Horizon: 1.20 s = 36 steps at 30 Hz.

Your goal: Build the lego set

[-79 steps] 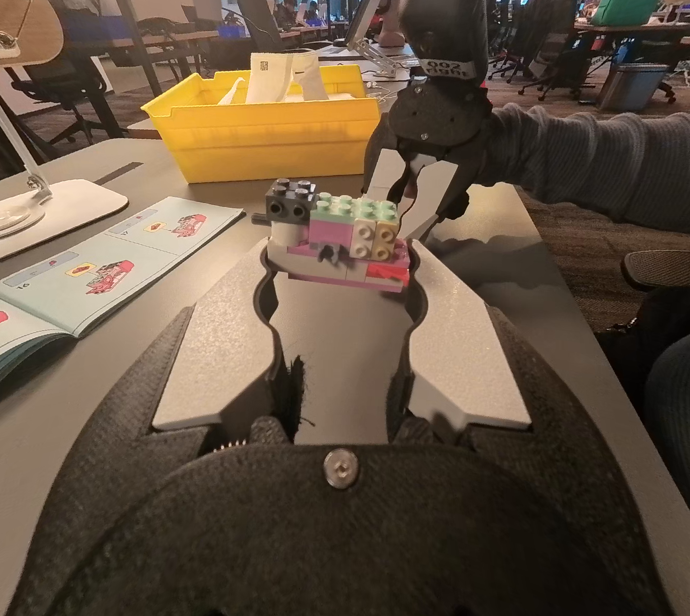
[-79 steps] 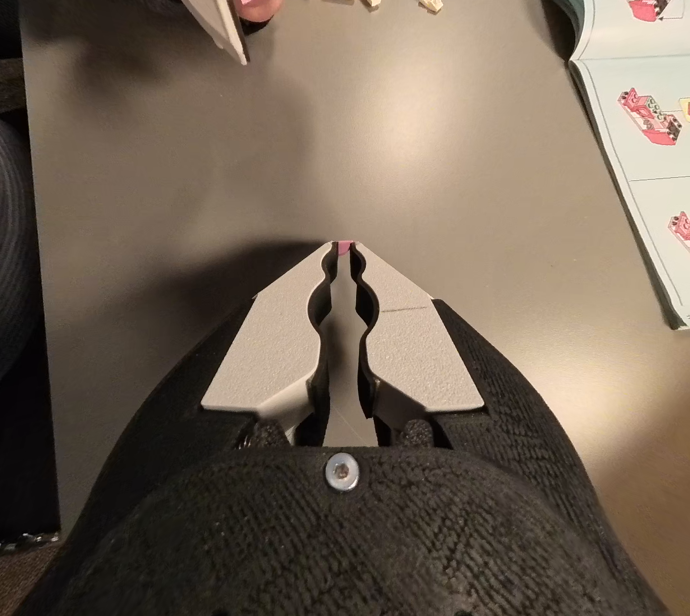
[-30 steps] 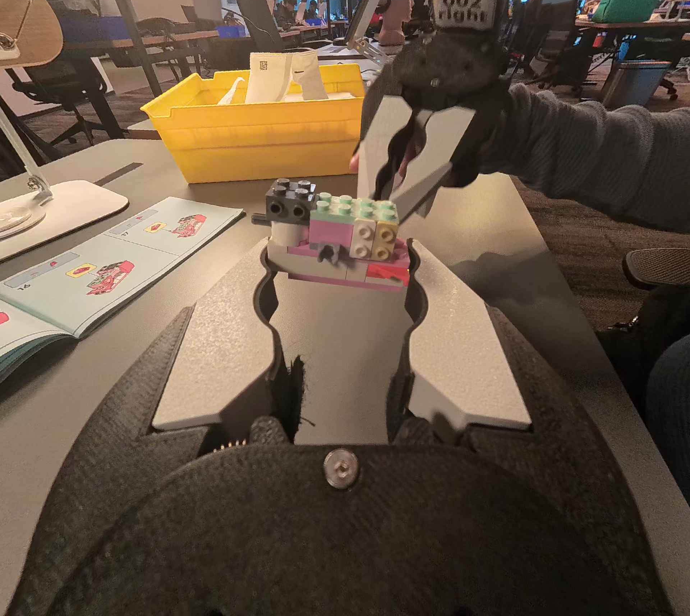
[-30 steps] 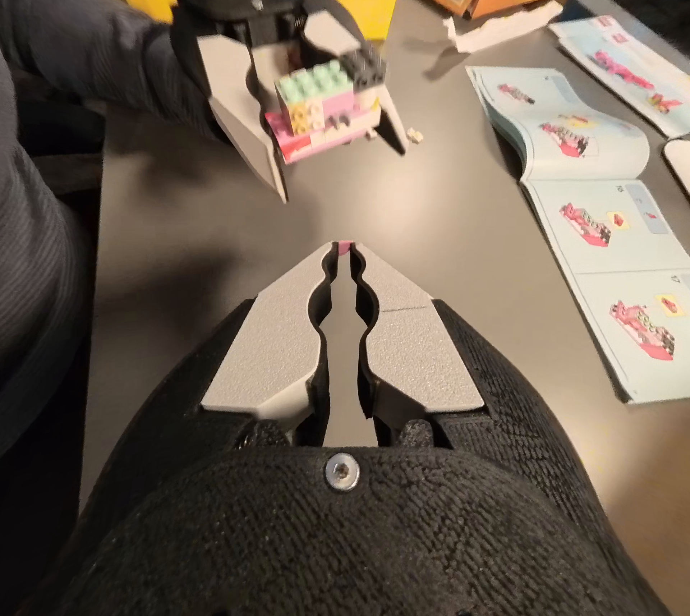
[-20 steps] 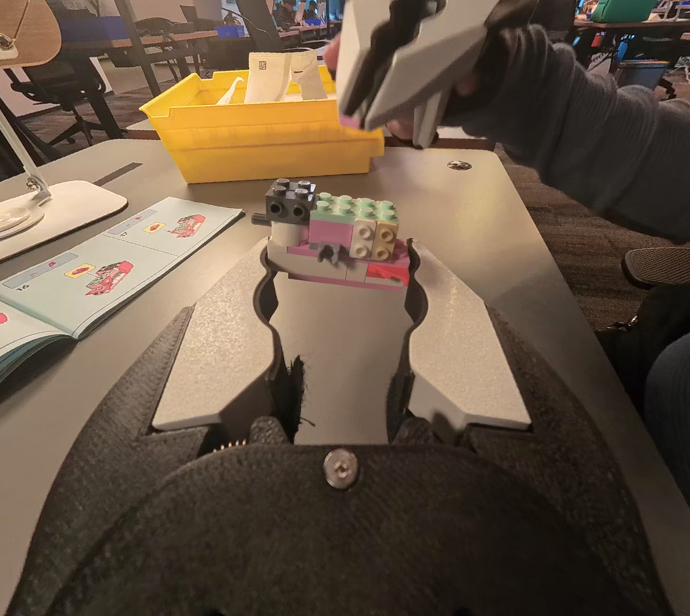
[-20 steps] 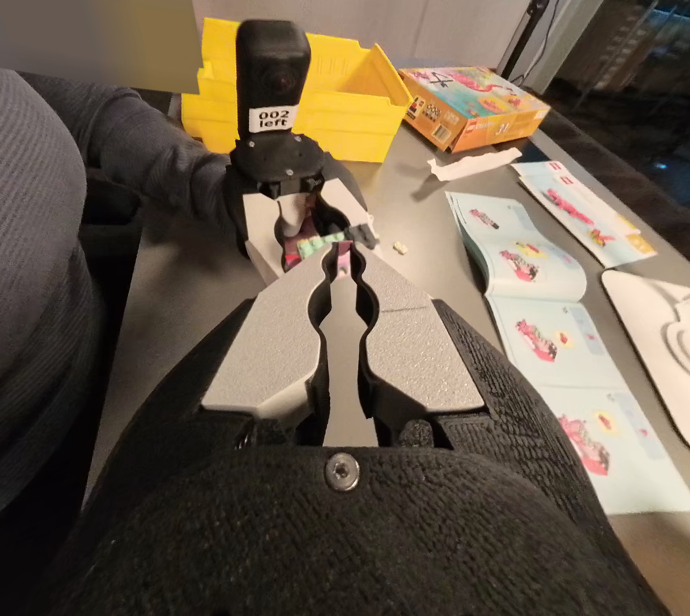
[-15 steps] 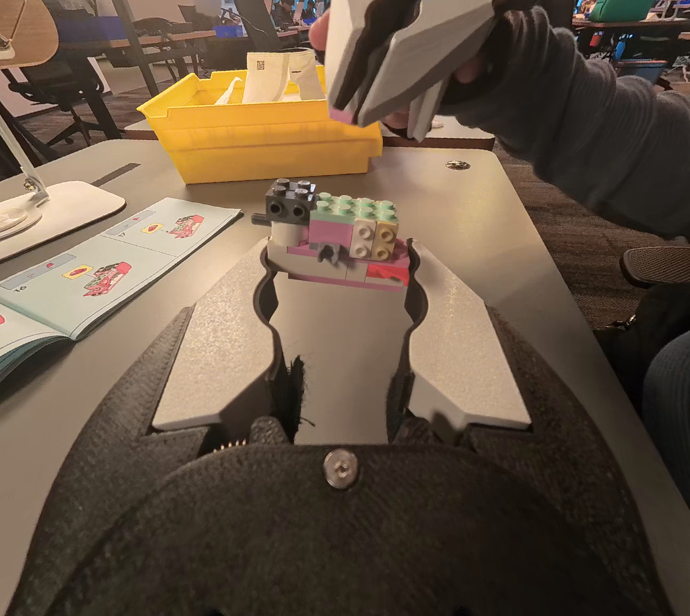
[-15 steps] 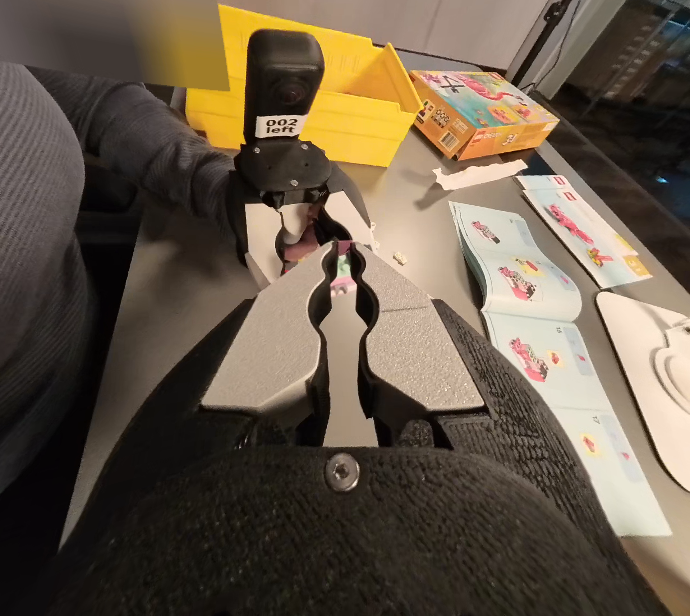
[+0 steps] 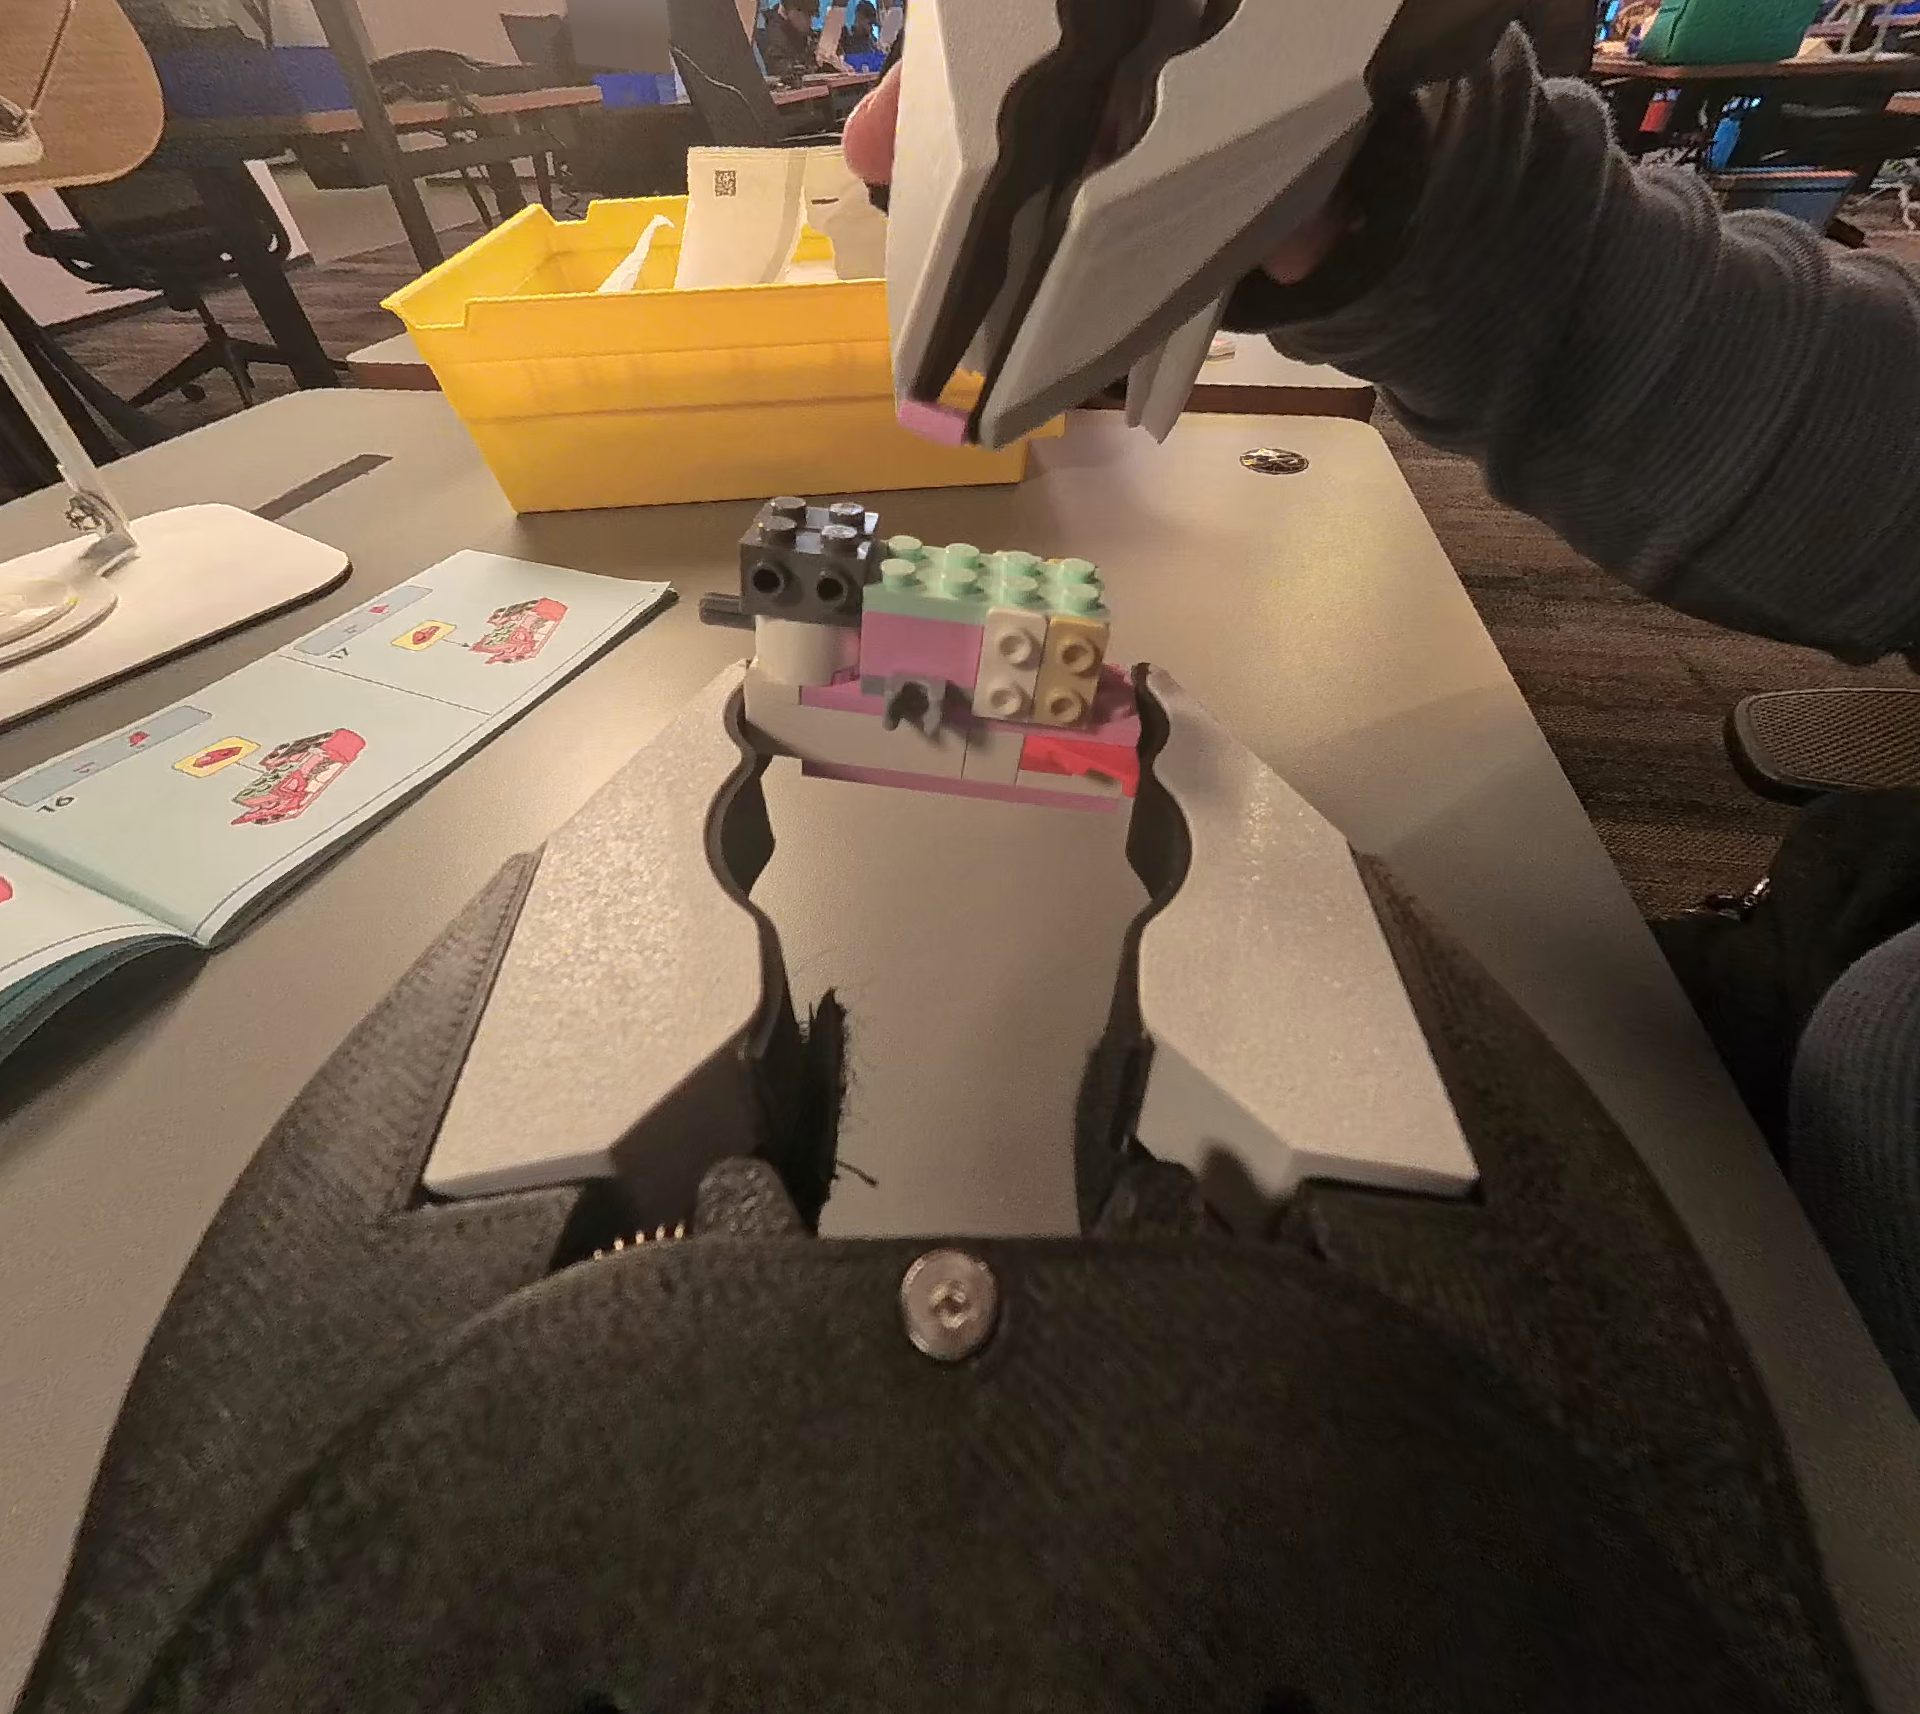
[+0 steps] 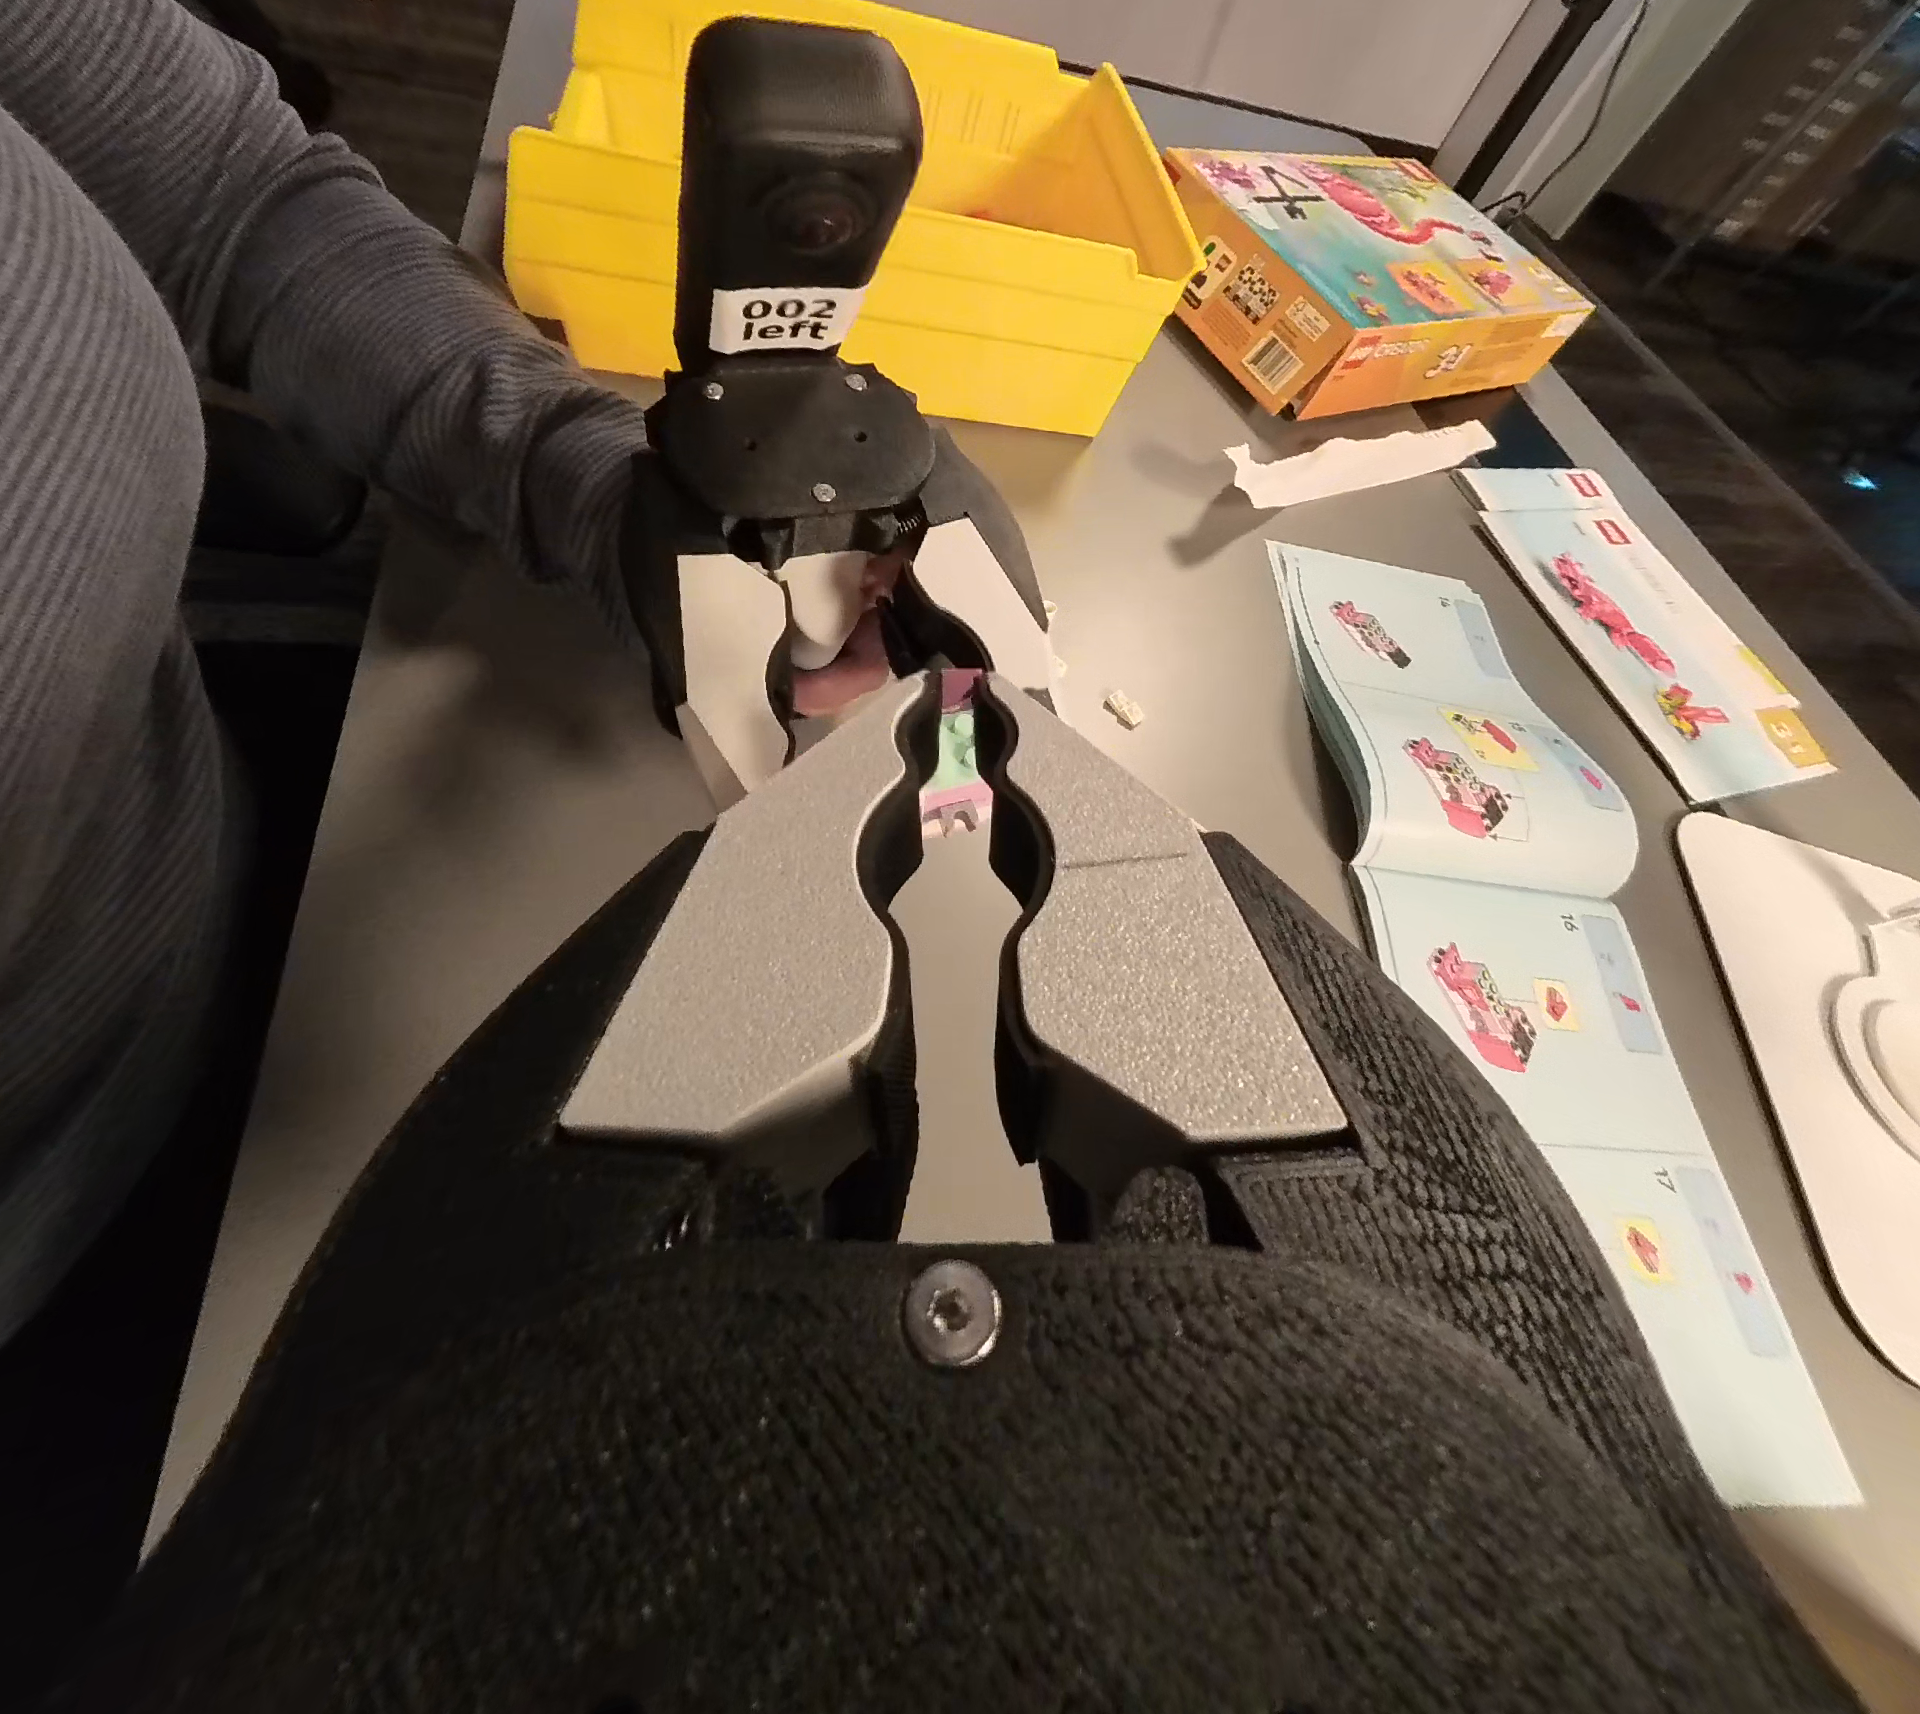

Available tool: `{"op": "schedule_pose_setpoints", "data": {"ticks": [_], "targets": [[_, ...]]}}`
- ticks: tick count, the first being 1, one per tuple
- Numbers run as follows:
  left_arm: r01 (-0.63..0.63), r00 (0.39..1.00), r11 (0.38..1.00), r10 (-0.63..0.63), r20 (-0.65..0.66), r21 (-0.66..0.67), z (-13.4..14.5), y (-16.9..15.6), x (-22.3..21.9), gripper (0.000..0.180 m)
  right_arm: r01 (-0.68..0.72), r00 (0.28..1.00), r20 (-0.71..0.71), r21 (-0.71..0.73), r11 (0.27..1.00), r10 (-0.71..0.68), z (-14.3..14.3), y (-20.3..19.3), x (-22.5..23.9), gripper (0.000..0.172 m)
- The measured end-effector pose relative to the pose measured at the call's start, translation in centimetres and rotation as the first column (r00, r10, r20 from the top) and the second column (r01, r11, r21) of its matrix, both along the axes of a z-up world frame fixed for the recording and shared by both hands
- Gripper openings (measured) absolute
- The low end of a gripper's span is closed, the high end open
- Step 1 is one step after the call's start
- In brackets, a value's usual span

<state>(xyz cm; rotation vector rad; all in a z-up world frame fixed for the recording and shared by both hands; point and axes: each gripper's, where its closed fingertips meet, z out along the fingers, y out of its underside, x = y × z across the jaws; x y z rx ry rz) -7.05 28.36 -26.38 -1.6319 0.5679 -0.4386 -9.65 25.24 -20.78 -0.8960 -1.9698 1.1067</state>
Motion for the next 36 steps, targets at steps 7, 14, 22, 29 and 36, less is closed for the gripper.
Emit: {"op": "schedule_pose_setpoints", "data": {"ticks": [7, 14, 22, 29, 36], "targets": [[0.002, 1.0, 1.0, -0.002, -0.001, -0.001, 0.0, 0.0, 0.0, 0.068, 0.011, 0.999, 0.048, 0.059, 0.998, -0.014, -1.2, 0.2, -0.4, 0.004], [0.002, 1.0, 1.0, -0.002, -0.003, -0.001, 0.0, 0.0, 0.0, 0.068, 0.007, 0.998, 0.063, 0.072, 0.997, -0.011, -1.4, 0.2, -0.4, 0.004], [0.0, 1.0, 1.0, 0.0, -0.002, 0.0, 0.0, 0.0, 0.0, 0.068, 0.015, 0.999, 0.045, 0.069, 0.998, -0.018, -1.1, 0.2, -0.3, 0.004], [-0.016, 1.0, 1.0, 0.016, -0.004, 0.001, 0.0, 0.1, -0.2, 0.068, 0.212, 0.971, 0.083, 0.124, 0.969, -0.223, -2.6, 4.7, 1.7, 0.004], [-0.016, 1.0, 1.0, 0.016, -0.003, 0.0, 0.0, 0.1, -0.2, 0.068, 0.276, 0.92, 0.259, 0.1, 0.956, -0.293, -9.9, 6.3, 4.1, 0.004]]}}
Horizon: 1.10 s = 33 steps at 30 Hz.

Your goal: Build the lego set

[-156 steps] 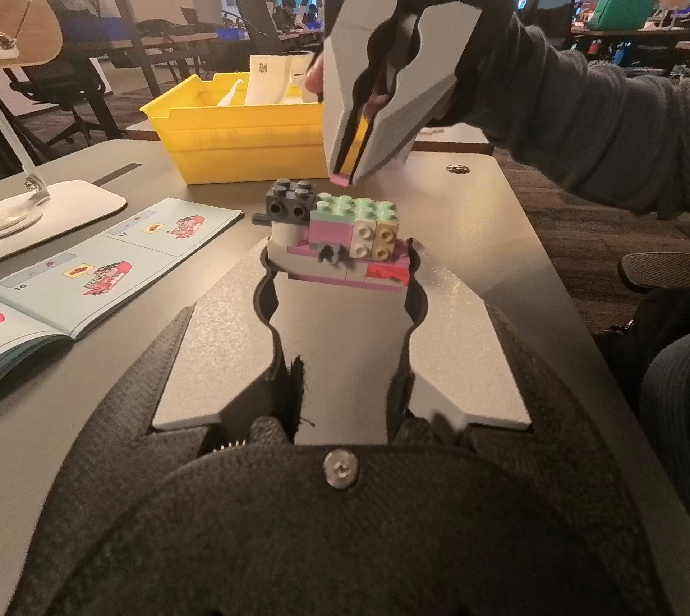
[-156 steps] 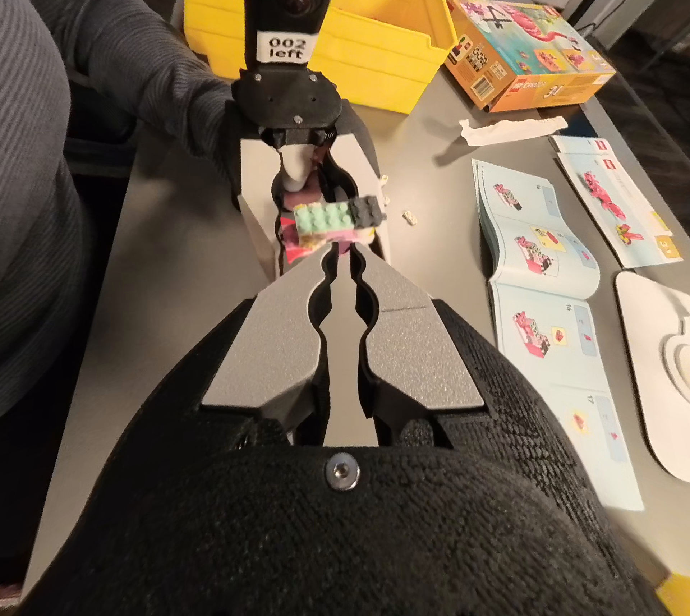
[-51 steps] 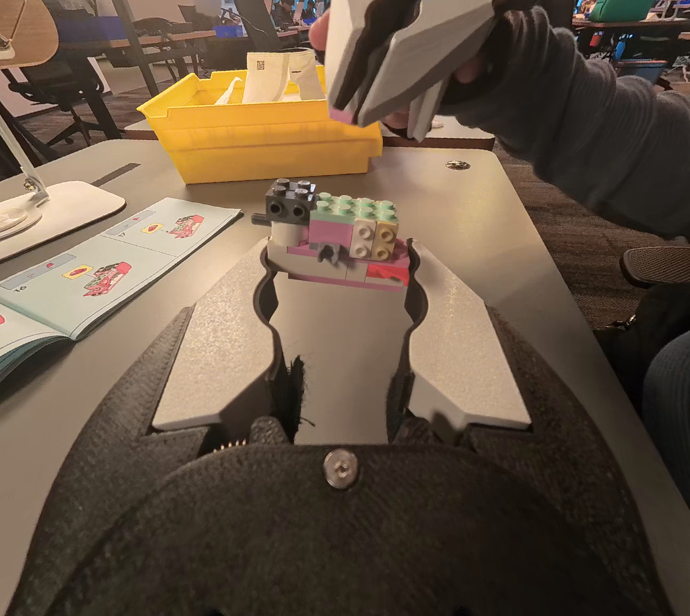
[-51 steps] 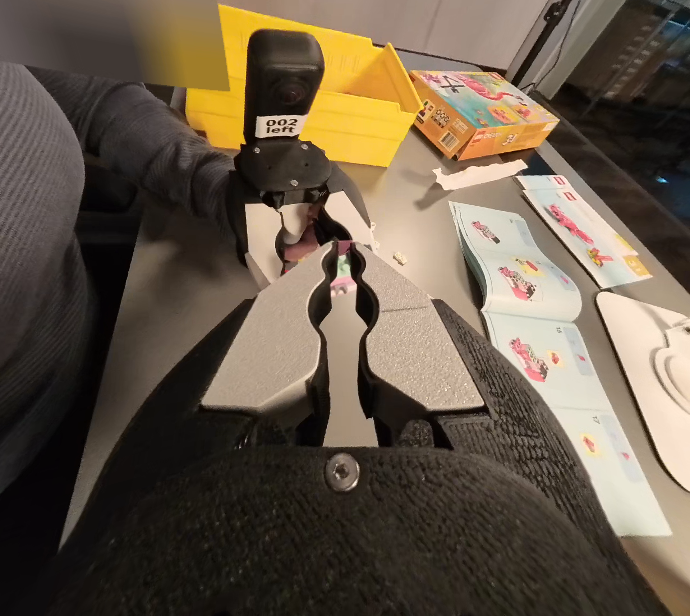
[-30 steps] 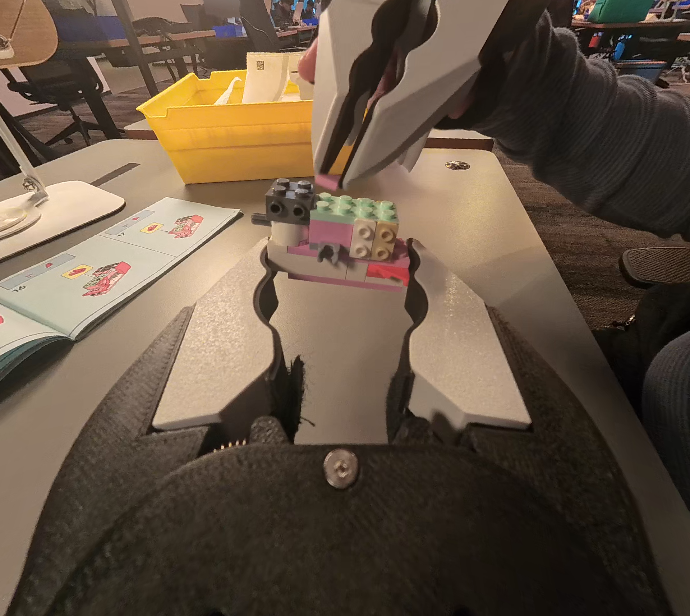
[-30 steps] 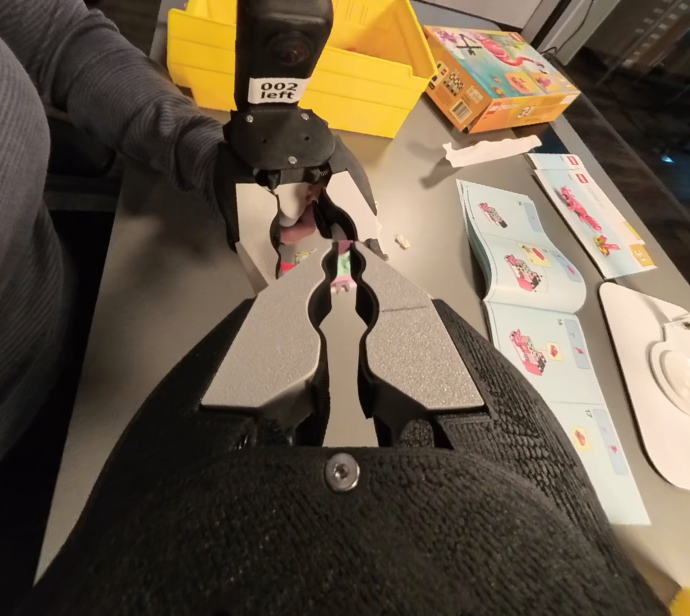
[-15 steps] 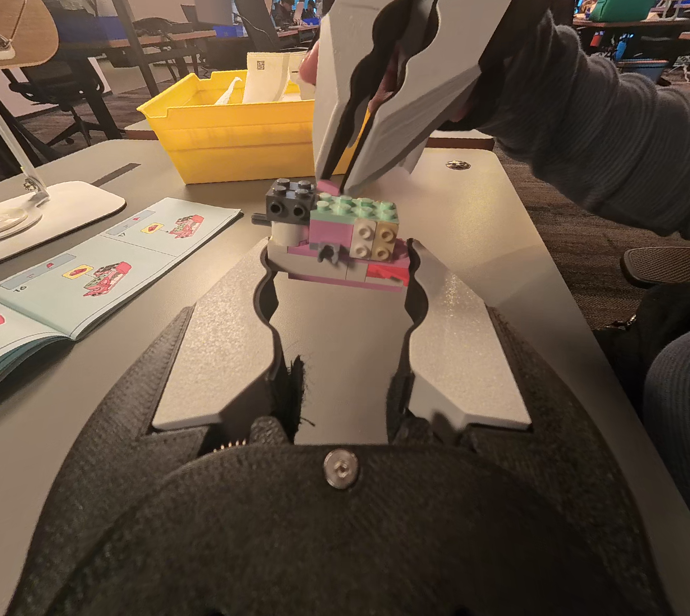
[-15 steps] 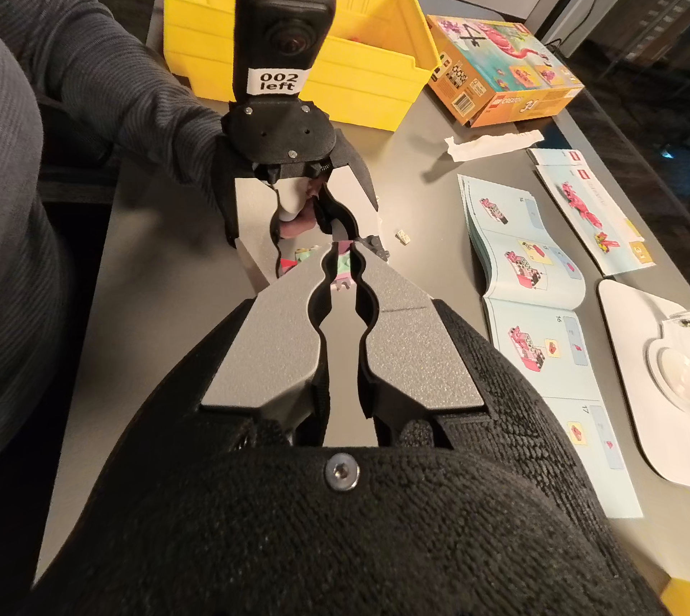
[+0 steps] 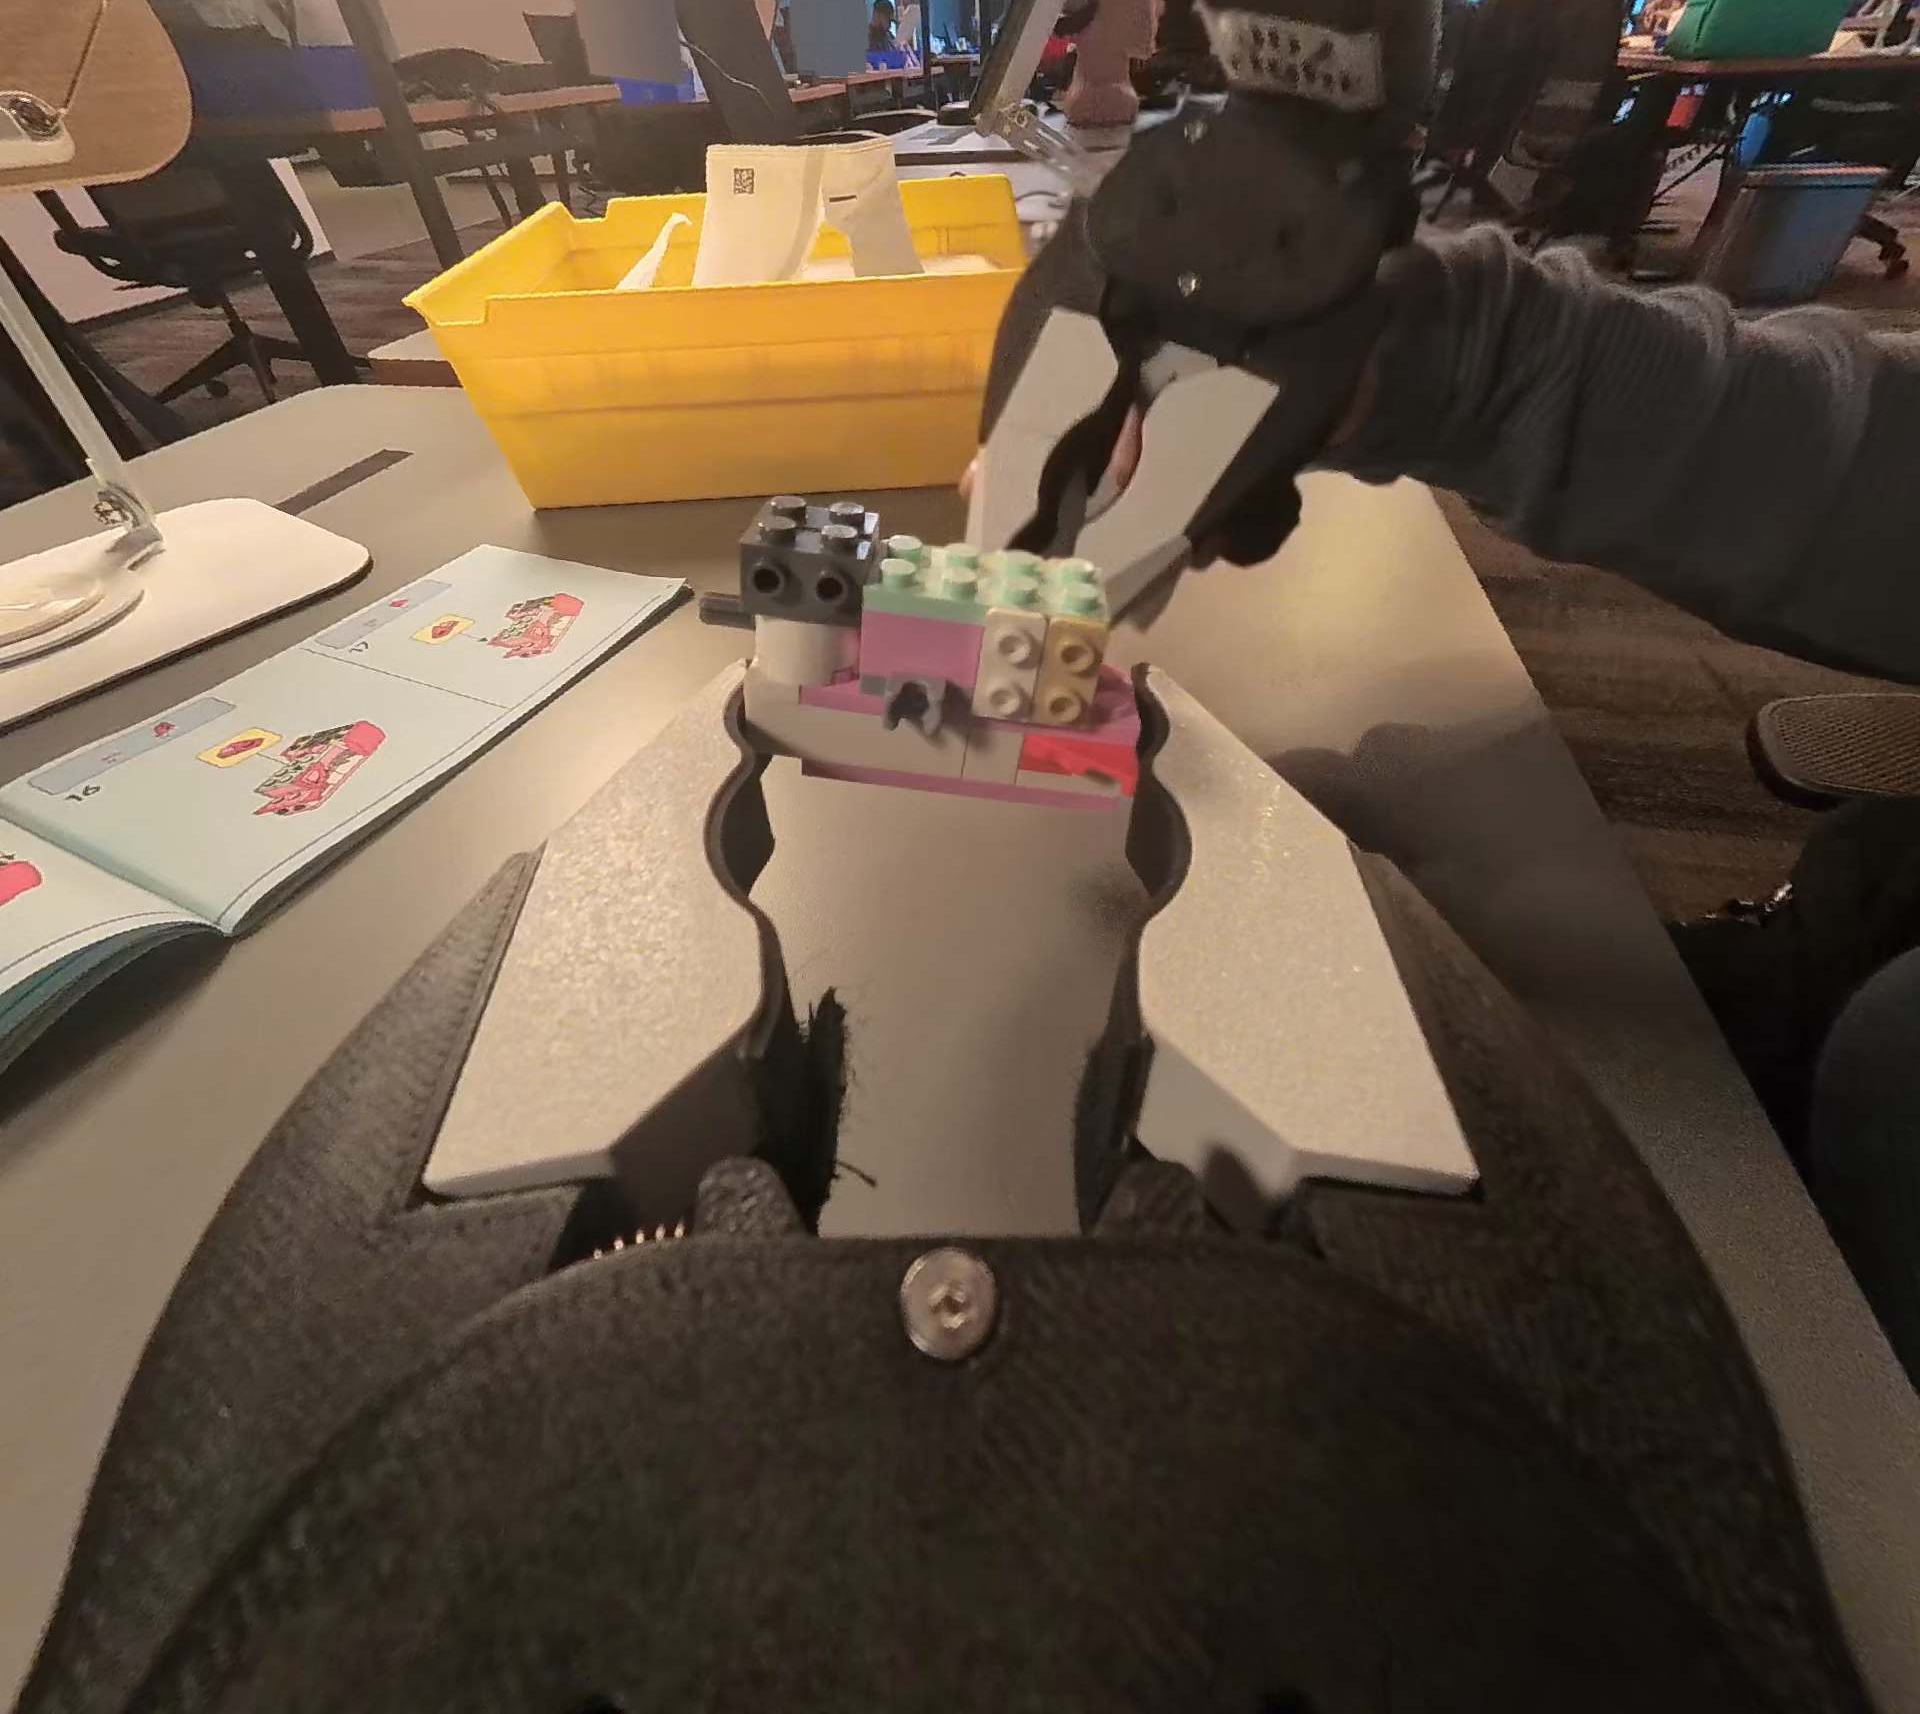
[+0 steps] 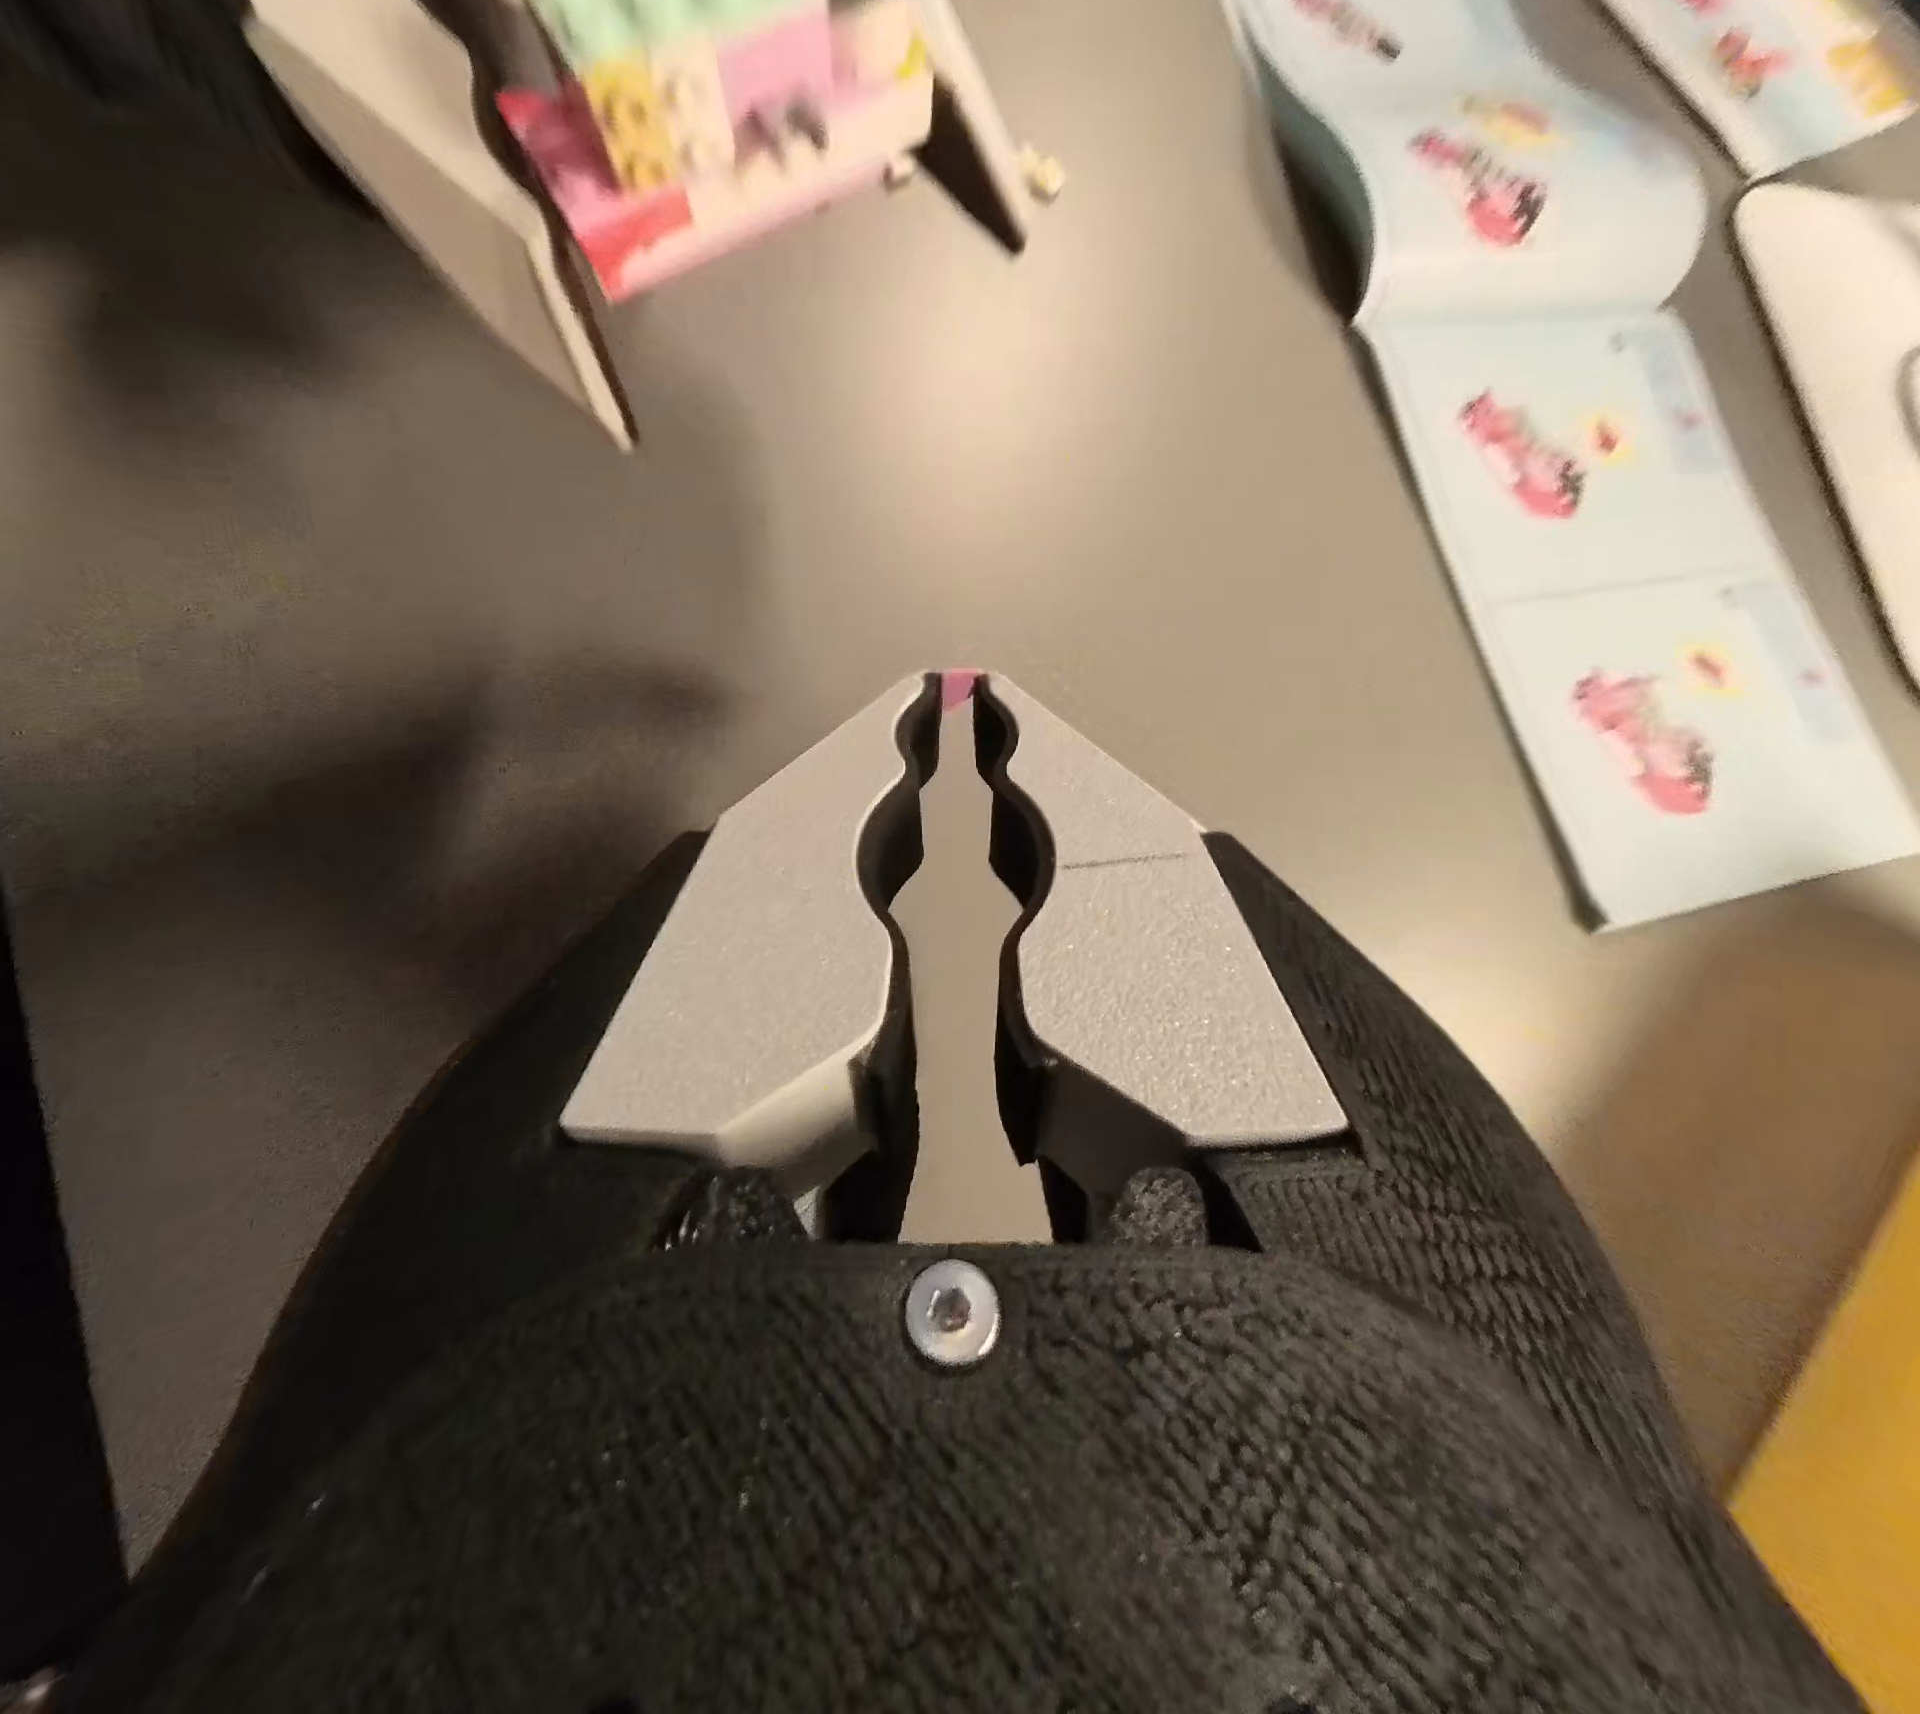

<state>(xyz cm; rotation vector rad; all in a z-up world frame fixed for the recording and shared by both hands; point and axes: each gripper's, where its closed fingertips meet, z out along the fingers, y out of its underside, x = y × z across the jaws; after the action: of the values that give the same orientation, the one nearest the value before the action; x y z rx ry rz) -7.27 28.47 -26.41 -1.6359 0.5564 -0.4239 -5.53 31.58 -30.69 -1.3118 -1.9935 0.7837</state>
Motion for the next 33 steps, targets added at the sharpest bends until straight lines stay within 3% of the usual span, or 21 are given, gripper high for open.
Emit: {"op": "schedule_pose_setpoints", "data": {"ticks": [9, 33], "targets": [[0.001, 1.0, 1.0, -0.001, 0.003, -0.002, 0.0, 0.0, 0.0, 0.068, -0.025, 0.999, 0.036, -0.045, 0.999, 0.026, -2.7, -0.9, 0.1, 0.004], [0.004, 1.0, 1.0, -0.004, 0.001, -0.004, 0.0, 0.0, 0.0, 0.068, -0.018, 0.997, 0.079, -0.069, 0.997, 0.024, -3.9, -0.8, 0.2, 0.009]]}}
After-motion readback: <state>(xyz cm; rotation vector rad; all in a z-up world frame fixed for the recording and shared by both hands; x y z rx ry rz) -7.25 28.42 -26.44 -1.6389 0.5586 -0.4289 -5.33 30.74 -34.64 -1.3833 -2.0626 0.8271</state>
